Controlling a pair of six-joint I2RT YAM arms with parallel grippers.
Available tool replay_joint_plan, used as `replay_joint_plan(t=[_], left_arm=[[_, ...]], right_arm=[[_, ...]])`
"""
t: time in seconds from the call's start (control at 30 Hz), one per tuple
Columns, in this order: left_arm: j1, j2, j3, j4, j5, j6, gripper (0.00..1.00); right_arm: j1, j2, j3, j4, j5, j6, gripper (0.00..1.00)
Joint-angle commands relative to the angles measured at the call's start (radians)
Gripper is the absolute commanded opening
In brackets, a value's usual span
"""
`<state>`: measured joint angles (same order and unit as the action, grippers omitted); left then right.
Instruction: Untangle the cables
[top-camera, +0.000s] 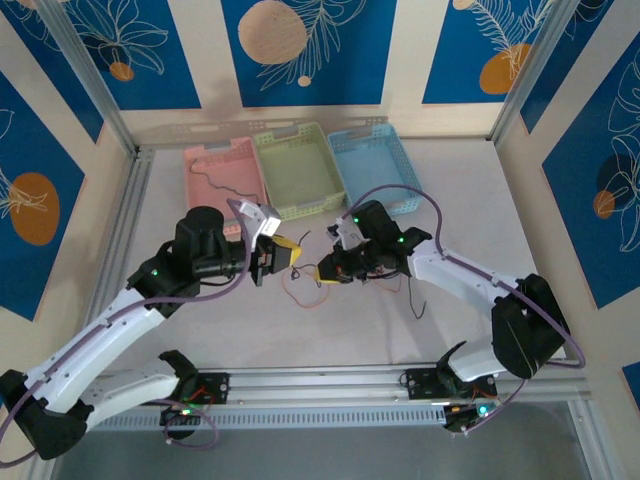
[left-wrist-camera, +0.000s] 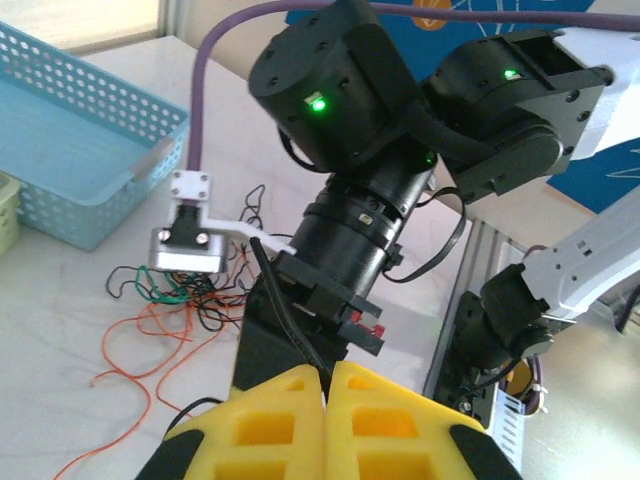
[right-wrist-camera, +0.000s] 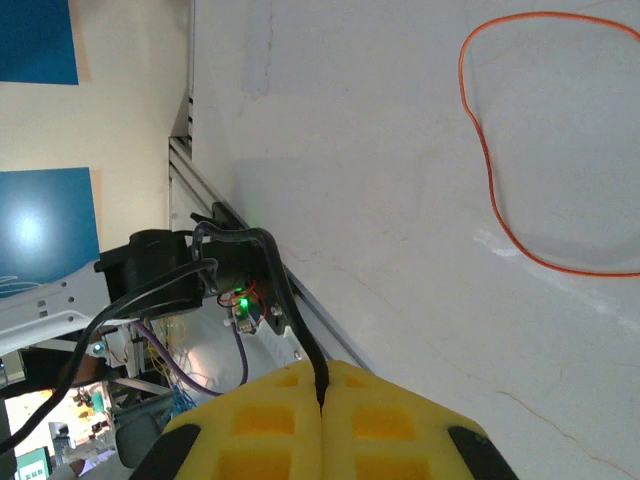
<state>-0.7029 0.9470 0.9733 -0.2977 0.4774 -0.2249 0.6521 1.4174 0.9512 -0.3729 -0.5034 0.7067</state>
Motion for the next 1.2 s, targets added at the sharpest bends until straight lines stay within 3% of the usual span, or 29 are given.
replay_joint_plan(t=[0.0, 0.23, 0.47, 0.5, 0.57, 0.67, 0.93, 1.17], left_arm=[[-0.009, 0.02, 0.0, 0.051, 0.099, 0.022, 0.0], [-0.016, 0.048, -0.005, 0.082, 0.089, 0.032, 0.0], [-0.01, 0.075, 0.014, 0.057, -0.128, 0.02, 0.0], [-0.009, 0.081, 0.024, 0.05, -0.157, 0.018, 0.0], [-0.006, 0.098, 0.047, 0.04, -0.226, 0.012, 0.0], [0.001, 0.133, 0.085, 0.029, -0.328, 0.008, 0.0], [0.068, 0.338, 0.256, -0.018, -0.648, -0.019, 0.0], [0.239, 0.601, 0.426, 0.053, -0.581, -0.114, 0.0]], right_arm=[[0.015, 0.018, 0.036, 0.023, -0.051, 0.017, 0.0], [0.017, 0.024, 0.048, 0.009, -0.017, 0.008, 0.0], [-0.032, -0.053, 0.035, -0.024, 0.024, -0.03, 0.02], [-0.038, -0.071, 0.038, -0.041, 0.04, -0.046, 0.07], [-0.06, -0.123, 0.034, -0.08, 0.115, -0.069, 0.32], [-0.127, -0.213, -0.009, -0.079, 0.16, -0.071, 0.44], [-0.324, -0.497, -0.251, 0.031, 0.25, -0.027, 0.47], [-0.329, -0.604, -0.437, 0.131, 0.316, -0.031, 0.45]])
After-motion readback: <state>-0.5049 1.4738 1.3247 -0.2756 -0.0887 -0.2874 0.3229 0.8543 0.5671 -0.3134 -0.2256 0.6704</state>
